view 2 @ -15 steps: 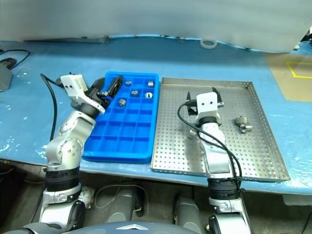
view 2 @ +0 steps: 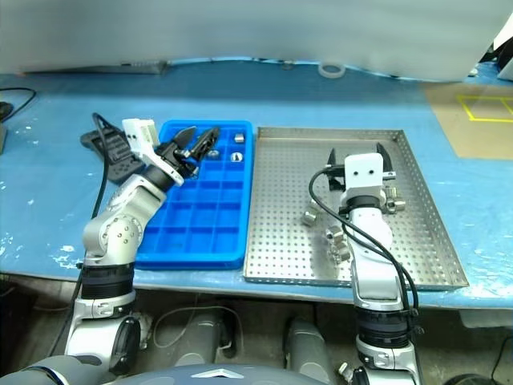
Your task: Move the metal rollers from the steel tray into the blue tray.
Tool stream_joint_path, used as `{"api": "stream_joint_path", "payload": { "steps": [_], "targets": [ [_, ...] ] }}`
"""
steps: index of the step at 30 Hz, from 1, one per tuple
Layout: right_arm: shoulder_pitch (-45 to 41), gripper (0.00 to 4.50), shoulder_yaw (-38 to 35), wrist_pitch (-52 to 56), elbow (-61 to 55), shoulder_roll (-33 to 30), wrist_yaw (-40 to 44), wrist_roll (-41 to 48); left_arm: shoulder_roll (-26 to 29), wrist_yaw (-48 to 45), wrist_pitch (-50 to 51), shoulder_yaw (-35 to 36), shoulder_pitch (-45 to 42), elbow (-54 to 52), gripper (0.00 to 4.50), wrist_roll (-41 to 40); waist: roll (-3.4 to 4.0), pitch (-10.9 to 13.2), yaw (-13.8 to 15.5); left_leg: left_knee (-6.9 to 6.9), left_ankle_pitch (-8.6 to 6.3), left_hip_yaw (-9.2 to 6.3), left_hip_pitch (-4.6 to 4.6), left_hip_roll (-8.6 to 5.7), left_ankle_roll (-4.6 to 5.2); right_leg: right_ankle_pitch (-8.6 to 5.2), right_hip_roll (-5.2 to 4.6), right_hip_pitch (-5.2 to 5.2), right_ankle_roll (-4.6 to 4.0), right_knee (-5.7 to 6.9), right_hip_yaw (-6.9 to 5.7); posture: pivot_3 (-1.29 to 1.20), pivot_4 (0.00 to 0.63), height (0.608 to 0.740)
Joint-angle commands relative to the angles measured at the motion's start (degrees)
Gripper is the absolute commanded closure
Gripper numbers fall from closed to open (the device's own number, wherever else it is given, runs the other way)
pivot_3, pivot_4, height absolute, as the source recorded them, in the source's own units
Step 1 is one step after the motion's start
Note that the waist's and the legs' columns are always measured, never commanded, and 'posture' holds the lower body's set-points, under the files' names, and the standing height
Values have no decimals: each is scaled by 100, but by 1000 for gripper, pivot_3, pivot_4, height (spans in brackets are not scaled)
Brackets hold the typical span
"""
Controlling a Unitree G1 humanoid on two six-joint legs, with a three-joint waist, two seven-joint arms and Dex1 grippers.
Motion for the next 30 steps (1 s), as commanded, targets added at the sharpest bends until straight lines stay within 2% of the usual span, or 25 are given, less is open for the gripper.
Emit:
{"api": "stream_joint_path", "payload": {
  "steps": [1,7,11,21,26,30],
  "targets": [
    [214,28,-77,107,-454,-35,16,-73,177,-503,148,-38,-138,5,0,-253,0,0,-37,0,0,0,1,0,0,0,0,1,-1,0,0,-147,150,740],
    [309,28,-39,308,-746,-195,514,199,186,-820,267,-120,-138,100,0,-324,0,0,-174,2,-2,3,1,0,5,-12,0,3,-22,-2,5,-167,150,740],
    [388,28,-340,417,-789,-553,943,468,127,-710,280,-133,46,96,0,-231,0,0,-178,3,-5,3,6,0,10,-13,0,10,-24,-3,5,-173,150,740],
    [596,28,-486,494,-864,-1018,1599,870,121,-723,370,-211,179,-3,0,-228,1,0,-180,41,-29,3,4,4,49,-14,-1,23,-27,-3,4,-172,150,740],
    [900,28,-564,905,-1151,-1600,2707,1718,556,-1570,873,-368,-46,0,0,-620,2,1,-166,44,-33,3,4,5,55,-14,-1,26,-27,-3,4,-182,150,740],
    [1213,28,-991,1069,-1127,-2224,3335,2152,840,-2704,1102,-959,-653,296,0,-584,5,3,-113,54,-39,4,2,3,65,-14,-4,31,-28,-5,3,-189,150,740]
  ]
}}
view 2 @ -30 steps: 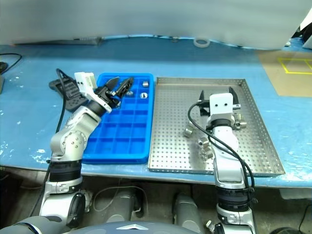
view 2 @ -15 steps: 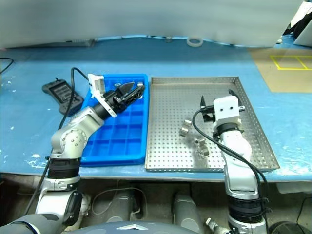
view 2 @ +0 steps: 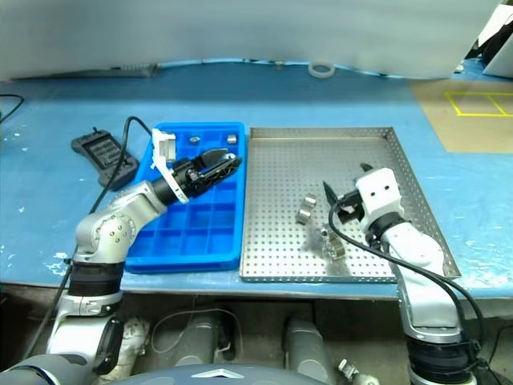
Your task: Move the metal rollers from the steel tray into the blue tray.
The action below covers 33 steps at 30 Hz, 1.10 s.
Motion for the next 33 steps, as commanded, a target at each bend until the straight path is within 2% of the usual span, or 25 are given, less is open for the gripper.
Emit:
{"api": "stream_joint_path", "payload": {
  "steps": [1,4,6,10,15,17,20,21,24,33],
  "targets": [
    [97,28,-465,7,-181,-364,318,262,138,-982,17,-562,-552,66,0,51,1,0,8,3,-2,2,1,-1,3,0,-3,1,0,0,1,-198,150,740],
    [121,28,-560,0,-190,-426,239,278,60,-1429,-216,-1003,-1111,581,0,439,1,0,-14,6,-5,7,14,-3,7,0,-7,11,-1,0,4,-216,150,740],
    [190,28,-544,5,-291,-391,145,247,-64,-1728,-605,-1338,-1634,1258,0,917,5,0,-39,5,-4,7,22,-2,6,0,-7,14,-1,2,4,-253,150,740],
    [529,28,-485,24,-620,-146,-209,119,-516,-1688,-713,-1841,-2647,2893,0,1760,13,-4,-70,2,-2,8,17,-1,6,0,-6,8,0,1,4,-317,150,740],
    [952,28,-477,106,-1042,107,-577,-34,-1059,-1846,-1116,-2259,-3042,3854,0,2495,19,-8,-200,7,-7,14,-15,-2,46,0,-7,-9,0,-7,4,-390,150,740],
    [1085,28,-482,154,-1182,199,-721,-80,-1181,-2062,-1775,-2538,-2942,3944,0,2883,19,-8,-241,16,-12,14,-34,-1,54,0,-8,-20,0,-7,1,-414,150,740],
    [1263,28,-476,180,-1335,284,-867,-147,-1183,-2534,-3475,-3025,-2750,4276,0,3592,21,-9,-298,19,-15,14,-37,0,59,0,-9,-18,0,-18,-1,-442,150,740],
    [1329,28,-491,160,-1360,308,-903,-165,-1259,-2425,-3785,-3082,-2838,4609,0,3806,21,-9,-331,20,-15,13,-35,1,59,0,-9,-13,0,-22,-3,-448,150,740],
    [1470,28,-518,104,-1397,381,-1050,-243,-1535,-2122,-3858,-2984,-3137,5324,0,4099,22,-9,-379,37,-19,12,-34,0,63,0,-9,-3,0,-26,-4,-469,150,740],
    [1690,28,-271,3,-1463,587,-1307,-519,-1973,-1667,-3901,-2794,-3307,5998,0,4627,23,-10,-483,57,-32,13,-41,-4,83,2,-19,-1,-1,-26,-3,-492,150,740]
  ]
}}
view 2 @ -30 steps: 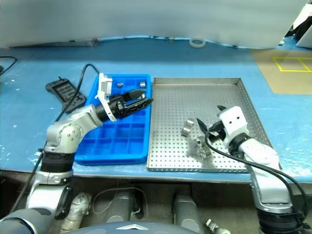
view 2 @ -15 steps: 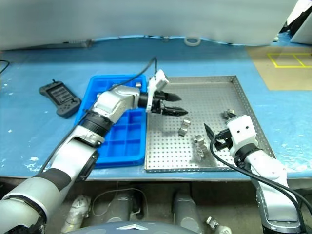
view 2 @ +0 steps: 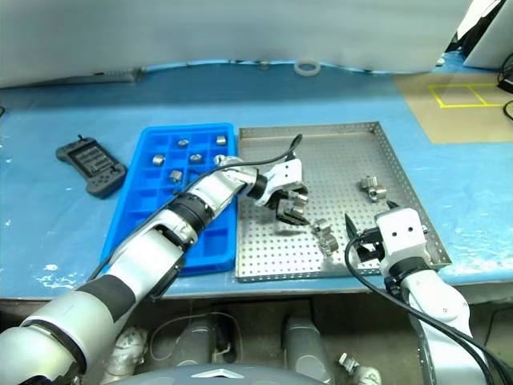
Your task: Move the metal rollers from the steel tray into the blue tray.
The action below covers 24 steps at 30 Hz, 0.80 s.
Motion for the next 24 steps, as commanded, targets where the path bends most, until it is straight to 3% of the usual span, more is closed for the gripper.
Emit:
{"api": "stream_joint_path", "payload": {
  "steps": [1,11,15,18,24],
  "targets": [
    [26,28,-5,-118,-302,66,-109,-110,-55,37,-195,102,-91,40,0,166,0,0,-53,0,0,0,-4,0,0,0,0,-3,0,0,-1,-493,150,740],
    [54,28,185,-159,-233,182,-175,-302,-69,531,-434,262,-172,488,0,564,4,-2,-115,12,-3,-1,-13,0,6,0,0,-7,0,1,-2,-495,150,740],
    [30,28,225,-166,-193,198,-184,-354,41,478,-986,518,-338,434,0,454,4,-2,-116,16,-7,-1,-19,0,12,0,-2,-8,0,0,-2,-496,150,740],
    [11,28,244,-159,-182,208,-179,-372,186,-246,-1745,764,-386,346,0,160,4,-2,-115,16,-6,-2,-23,0,13,0,-1,-11,0,0,-3,-493,150,740],
    [-53,28,328,-134,-174,225,-185,-436,447,-1723,-2095,1030,-553,399,0,-174,5,-2,-108,15,-8,-1,-25,0,16,1,-2,-12,-1,0,-4,-494,150,740]
  ]
}}
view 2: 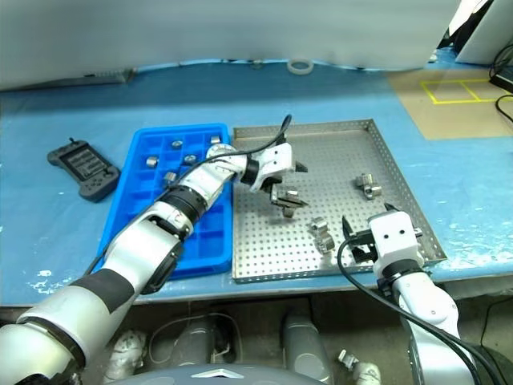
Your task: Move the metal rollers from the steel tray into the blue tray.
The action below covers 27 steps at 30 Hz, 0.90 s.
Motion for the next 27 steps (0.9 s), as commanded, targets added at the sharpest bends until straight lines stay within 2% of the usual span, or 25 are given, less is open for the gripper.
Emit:
{"api": "stream_joint_path", "payload": {
  "steps": [1,4,6,9,11,14,20,27],
  "targets": [
    [-62,28,30,-83,-172,34,-57,-74,83,-643,-254,242,-251,-79,0,-261,0,0,0,0,0,0,1,0,0,0,0,0,0,1,0,-497,150,740],
    [-68,28,87,-85,-171,59,-71,-112,103,-413,-917,393,-397,226,0,-165,0,0,5,0,0,0,2,0,-2,0,0,1,0,2,0,-499,150,740],
    [-67,28,120,-81,-177,67,-75,-135,222,-214,-1754,321,-586,522,0,117,0,0,3,1,0,0,1,-1,-2,0,-1,1,0,0,1,-503,150,740],
    [-56,28,129,-73,-189,77,-83,-151,327,-73,-2376,179,-951,896,0,479,0,0,-6,1,-1,0,-3,0,-1,0,0,-2,0,0,1,-509,150,740],
    [-43,28,150,-71,-192,84,-97,-170,364,38,-2705,20,-1113,1081,0,790,0,0,-1,0,-1,0,-2,0,-1,0,0,-2,0,0,0,-514,150,740],
    [3,28,257,-55,-250,143,-168,-235,414,792,-3175,-565,-1259,1278,0,1694,0,0,-6,0,-2,0,-2,0,0,0,-1,0,0,-3,0,-537,150,740],
    [144,28,439,-41,-373,308,-313,-391,292,1898,-3599,-1383,-1253,1486,0,2836,0,0,-98,2,-2,1,-5,0,0,0,-1,-2,1,-2,0,-576,150,740],
    [383,28,569,-80,-470,436,-475,-613,225,2983,-3164,-2078,-1488,1682,0,3852,0,1,-317,5,-2,0,-6,0,1,0,0,-2,1,-1,-2,-624,150,740]
  ]
}}
